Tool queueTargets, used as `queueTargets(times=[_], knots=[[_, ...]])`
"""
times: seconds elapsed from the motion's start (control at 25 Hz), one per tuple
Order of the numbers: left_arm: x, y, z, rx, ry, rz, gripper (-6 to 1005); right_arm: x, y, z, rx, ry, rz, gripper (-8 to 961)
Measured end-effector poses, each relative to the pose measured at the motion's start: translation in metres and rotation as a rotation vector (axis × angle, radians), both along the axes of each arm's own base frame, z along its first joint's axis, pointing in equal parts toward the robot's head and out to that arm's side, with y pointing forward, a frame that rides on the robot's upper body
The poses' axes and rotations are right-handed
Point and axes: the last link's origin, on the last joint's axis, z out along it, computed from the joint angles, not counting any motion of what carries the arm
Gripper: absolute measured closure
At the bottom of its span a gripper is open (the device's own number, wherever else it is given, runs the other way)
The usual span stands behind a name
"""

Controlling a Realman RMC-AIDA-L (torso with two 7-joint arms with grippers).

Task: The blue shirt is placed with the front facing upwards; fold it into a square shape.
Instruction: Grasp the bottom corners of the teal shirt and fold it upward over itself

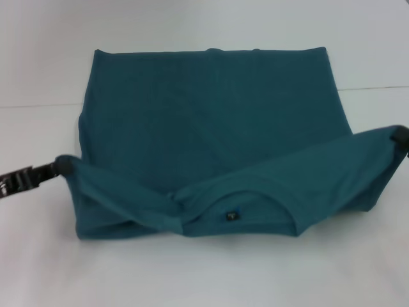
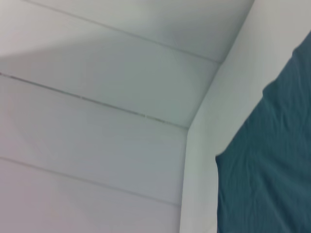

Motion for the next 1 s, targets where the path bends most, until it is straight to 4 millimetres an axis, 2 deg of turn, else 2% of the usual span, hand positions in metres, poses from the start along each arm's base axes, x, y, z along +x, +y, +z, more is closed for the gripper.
queueTargets(times=[0.32, 0.64, 1.0], knots=[[0.007, 0.026, 0.001, 0.058, 0.033, 0.018, 964, 0.005, 0.013, 0.008, 0.088, 0.009, -0.062, 852], [0.003, 0.036, 0.0, 0.109, 0.059, 0.059, 954, 0.012, 0.022, 0.007, 0.141, 0.02, -0.138, 848], [0.01, 0.047, -0.007, 0.151, 0.068, 0.034, 942, 0.005, 0.045, 0.001, 0.149, 0.017, -0.173, 843]])
